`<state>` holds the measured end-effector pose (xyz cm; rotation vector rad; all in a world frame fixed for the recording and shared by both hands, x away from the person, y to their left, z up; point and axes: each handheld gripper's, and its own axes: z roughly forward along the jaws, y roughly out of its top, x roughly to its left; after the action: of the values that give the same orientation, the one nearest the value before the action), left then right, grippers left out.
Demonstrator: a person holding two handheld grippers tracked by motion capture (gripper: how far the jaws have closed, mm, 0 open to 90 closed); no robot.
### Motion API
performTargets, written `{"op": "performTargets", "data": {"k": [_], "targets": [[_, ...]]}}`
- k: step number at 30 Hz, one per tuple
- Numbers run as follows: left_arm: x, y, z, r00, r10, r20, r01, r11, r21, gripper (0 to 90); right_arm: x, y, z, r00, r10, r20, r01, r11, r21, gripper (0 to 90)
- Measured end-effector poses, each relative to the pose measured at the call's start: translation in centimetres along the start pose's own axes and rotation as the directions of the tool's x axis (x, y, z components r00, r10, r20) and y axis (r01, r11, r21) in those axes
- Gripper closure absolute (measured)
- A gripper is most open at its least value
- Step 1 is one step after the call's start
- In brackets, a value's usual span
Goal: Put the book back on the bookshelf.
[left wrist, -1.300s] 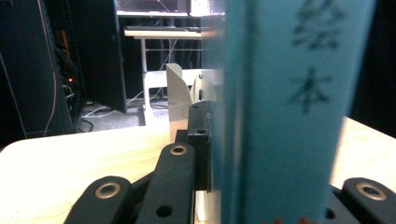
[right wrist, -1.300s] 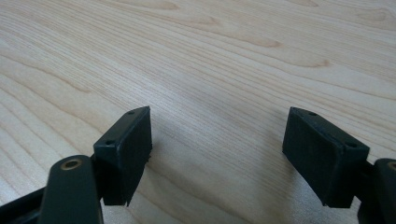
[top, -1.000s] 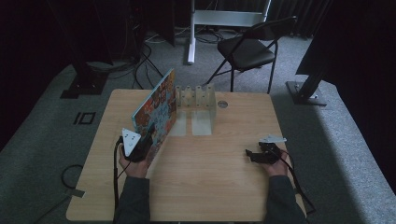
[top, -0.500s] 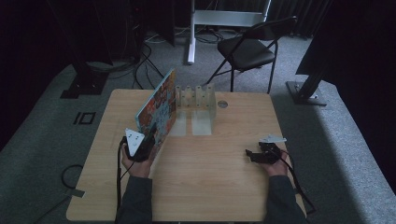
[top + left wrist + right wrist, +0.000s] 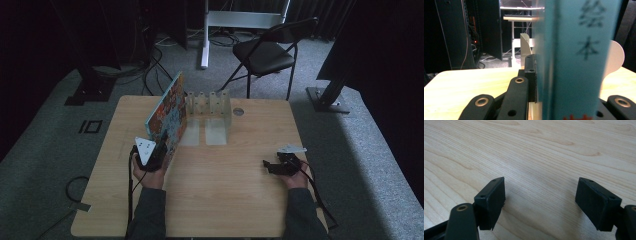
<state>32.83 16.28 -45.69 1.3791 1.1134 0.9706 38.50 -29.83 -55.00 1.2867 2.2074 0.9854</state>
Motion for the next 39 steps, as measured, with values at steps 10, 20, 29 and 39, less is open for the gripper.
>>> {"op": "performTargets", "data": {"k": [10,20,29,39], "targets": [[-0.5,-0.1,0.5,0.9994,0.008,-0.033,-0.009,0.9999,-0.009,81.0,0.0,0.0,0.0,1.0,0.0,-0.001,0.0,1.0,-0.001,23.8],[-1.0,-0.3,0.9,0.9976,0.035,-0.059,-0.035,0.9994,-0.004,81.0,0.0,0.0,0.0,1.0,0.001,-0.001,-0.001,1.0,0.0,23.8],[-1.6,-0.5,1.1,0.996,0.046,-0.076,-0.047,0.9988,-0.011,81.0,0.0,0.0,0.0,1.0,-0.001,-0.002,0.001,1.0,0.0,23.8],[-1.9,-0.8,1.4,0.9947,0.017,-0.101,-0.021,0.999,-0.039,81.0,0.0,0.0,0.0,1.0,0.001,-0.004,-0.001,1.0,-0.001,23.8]]}}
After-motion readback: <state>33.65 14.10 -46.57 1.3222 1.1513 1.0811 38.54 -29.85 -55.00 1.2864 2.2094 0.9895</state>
